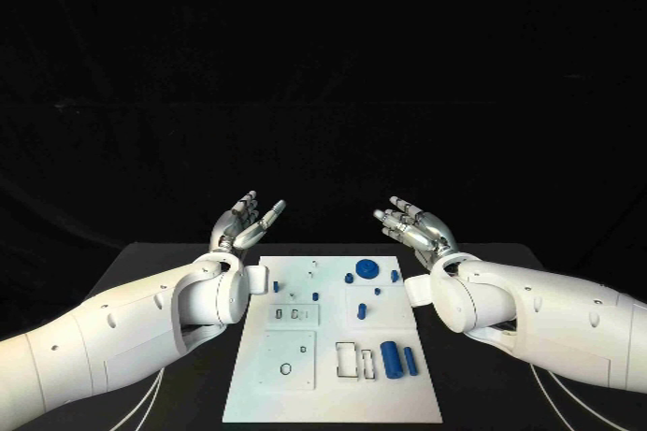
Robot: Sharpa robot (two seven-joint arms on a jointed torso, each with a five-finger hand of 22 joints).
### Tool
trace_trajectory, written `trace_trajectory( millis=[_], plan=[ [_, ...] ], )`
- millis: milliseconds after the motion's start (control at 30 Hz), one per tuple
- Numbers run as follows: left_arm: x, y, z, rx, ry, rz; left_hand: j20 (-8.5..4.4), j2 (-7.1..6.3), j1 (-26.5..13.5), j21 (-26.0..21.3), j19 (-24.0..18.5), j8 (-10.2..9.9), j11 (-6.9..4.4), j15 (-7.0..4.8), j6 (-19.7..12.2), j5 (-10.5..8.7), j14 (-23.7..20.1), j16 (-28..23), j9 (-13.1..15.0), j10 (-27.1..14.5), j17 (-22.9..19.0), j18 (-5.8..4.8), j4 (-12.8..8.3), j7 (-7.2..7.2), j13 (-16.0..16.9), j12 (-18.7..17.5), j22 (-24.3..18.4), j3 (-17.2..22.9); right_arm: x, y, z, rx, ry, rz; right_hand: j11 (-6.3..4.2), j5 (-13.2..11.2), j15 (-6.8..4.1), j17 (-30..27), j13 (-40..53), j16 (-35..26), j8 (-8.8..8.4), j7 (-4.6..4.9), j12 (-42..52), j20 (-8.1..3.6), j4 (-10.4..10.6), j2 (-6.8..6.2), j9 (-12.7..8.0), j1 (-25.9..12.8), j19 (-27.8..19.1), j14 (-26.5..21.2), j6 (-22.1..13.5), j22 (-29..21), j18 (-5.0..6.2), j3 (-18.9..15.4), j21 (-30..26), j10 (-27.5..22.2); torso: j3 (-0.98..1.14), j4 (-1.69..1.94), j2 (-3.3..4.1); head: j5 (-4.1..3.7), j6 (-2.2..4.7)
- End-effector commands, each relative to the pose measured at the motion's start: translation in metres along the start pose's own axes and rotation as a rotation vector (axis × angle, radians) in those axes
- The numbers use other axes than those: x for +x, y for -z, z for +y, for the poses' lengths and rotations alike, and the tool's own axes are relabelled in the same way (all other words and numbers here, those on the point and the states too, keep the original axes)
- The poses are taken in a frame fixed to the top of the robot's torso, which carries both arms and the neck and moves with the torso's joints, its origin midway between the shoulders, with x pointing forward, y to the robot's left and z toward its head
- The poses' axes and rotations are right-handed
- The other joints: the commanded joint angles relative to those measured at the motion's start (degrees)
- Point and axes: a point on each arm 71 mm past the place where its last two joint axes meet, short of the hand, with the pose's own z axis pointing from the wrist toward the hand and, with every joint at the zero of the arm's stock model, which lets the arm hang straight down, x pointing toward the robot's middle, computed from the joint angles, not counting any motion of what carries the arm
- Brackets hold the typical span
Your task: Assemble the parts on the task board
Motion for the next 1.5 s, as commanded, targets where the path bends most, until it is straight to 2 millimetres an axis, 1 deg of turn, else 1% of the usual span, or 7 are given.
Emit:
trace_trajectory(
  millis=[33, 233, 333, 600, 1000, 1333, 1500],
  plan=[
    [0.006, -0.001, -0.002, 0.020, 0.029, 0.074, 0.95, 0.06, 3.80, 0.41, 0.62, 0.57, 1.45, 1.00, 1.37, 0.60, 1.11, 0.58, 0.30, 1.23, 0.31, 1.00, 0.76, 8.03, 0.22, 0.41, 0.23, 0.86, 0.012, -0.003, 0.000, 0.020, 0.012, 0.222, -0.77, -0.77, -1.68, 3.05, 1.49, 5.00, 3.82, 9.56, 2.93, 0.37, -5.39, -1.21, 2.64, 8.15, 11.59, 18.55, 13.08, 2.71, 2.80, 2.55, 5.20, 17.27, 0.00, 0.00, 0.01, 0.00, 0.00],
    [0.006, -0.001, -0.002, 0.020, 0.029, 0.074, 0.77, 2.11, 6.35, 5.25, 13.73, 5.15, 3.45, -0.21, 15.65, 0.29, 22.45, 8.08, 3.20, 19.57, 4.67, 2.29, -0.18, 9.50, 1.91, 3.75, 2.67, 3.63, 0.013, -0.006, 0.001, 0.035, 0.034, 0.295, -3.26, 0.02, -4.99, 5.34, 2.02, 10.11, 9.75, 8.39, 6.23, -0.01, -8.30, -2.60, 6.27, 10.78, 27.39, 35.50, 32.75, 6.10, 6.13, 4.05, 13.22, 38.64, 0.00, 0.00, 0.01, 0.00, 0.00],
    [0.006, -0.001, -0.002, 0.020, 0.029, 0.074, 0.55, 2.77, 7.72, 10.10, 25.58, 6.60, 2.46, -1.97, 20.08, 0.14, 35.69, 13.54, 4.06, 30.93, 7.36, 4.59, -1.37, 9.49, 2.72, 6.09, 4.88, 5.21, 0.013, -0.006, 0.001, 0.036, 0.036, 0.300, -4.27, 0.92, -6.27, 5.72, 1.90, 11.42, 10.72, 7.42, 5.90, -0.72, -8.94, -3.12, 6.72, 11.09, 30.06, 39.46, 36.41, 6.91, 6.58, 5.47, 15.27, 41.80, 0.00, 0.00, 0.01, 0.00, 0.00],
    [-0.004, 0.013, -0.016, 0.074, 0.028, 0.184, 0.52, 1.75, 7.30, 12.29, 32.33, 11.63, -0.09, -4.84, 37.12, 0.06, 44.59, 16.11, 6.98, 46.43, 8.92, 7.72, -2.89, 7.71, 2.71, 7.94, 4.50, 10.61, -0.015, -0.017, 0.027, -0.259, 0.730, 0.318, -6.46, 0.10, -9.06, 6.54, 1.92, 13.30, 11.33, 5.51, 4.00, -3.68, -9.21, -4.19, 6.86, 10.90, 34.72, 47.76, 40.58, 10.09, 6.43, 6.78, 21.42, 48.50, -0.11, 0.44, 3.08, -1.14, -0.82],
    [0.001, 0.028, -0.034, 0.067, 0.046, 0.260, -0.94, -1.73, 4.91, 13.82, 38.24, 12.94, -2.27, -7.11, 42.31, -0.25, 51.31, 16.76, 7.53, 54.88, 11.08, 7.98, -3.04, 5.88, 2.69, 5.53, 3.83, 18.23, -0.017, -0.026, 0.041, -0.261, 1.089, 0.359, -10.25, 1.55, -14.15, 16.47, 2.77, 23.81, 11.75, 2.45, 2.53, -8.86, -8.94, -6.09, 8.15, 10.63, 42.25, 63.29, 44.70, 18.49, 6.42, 4.20, 35.26, 57.63, 0.03, 0.82, 6.02, -1.42, -0.54],
    [0.009, 0.040, -0.046, 0.063, 0.090, 0.312, -1.03, -2.27, 4.06, 13.79, 38.56, 12.78, -2.19, -7.06, 42.18, -0.33, 51.44, 16.56, 7.50, 54.94, 11.31, 7.93, -2.86, 5.95, 2.66, 4.96, 3.69, 18.35, -0.007, -0.032, 0.049, -0.264, 1.353, 0.355, -9.86, 0.55, -14.31, 27.81, 3.22, 36.96, 11.07, 2.37, 2.00, -9.40, -6.28, -9.44, 9.14, 7.93, 45.47, 67.03, 44.43, 22.67, 6.41, 2.45, 41.01, 53.27, 0.10, 1.12, 8.34, -1.74, -0.75],
    [0.013, 0.043, -0.050, 0.068, 0.104, 0.330, -1.02, -2.42, 3.73, 13.69, 38.55, 12.69, -2.12, -6.99, 42.09, -0.32, 51.31, 16.37, 7.47, 54.86, 11.36, 7.91, -2.79, 6.00, 2.65, 4.70, 3.59, 18.38, -0.002, -0.035, 0.051, -0.273, 1.410, 0.350, -9.74, 0.56, -13.98, 50.08, 4.76, 60.40, 11.17, 2.34, 3.14, -9.75, -4.60, -10.03, 10.16, 8.70, 50.87, 69.34, 43.94, 33.66, 5.18, 1.24, 50.49, 51.75, 0.13, 1.46, 9.50, -2.16, -0.83]
  ],
)
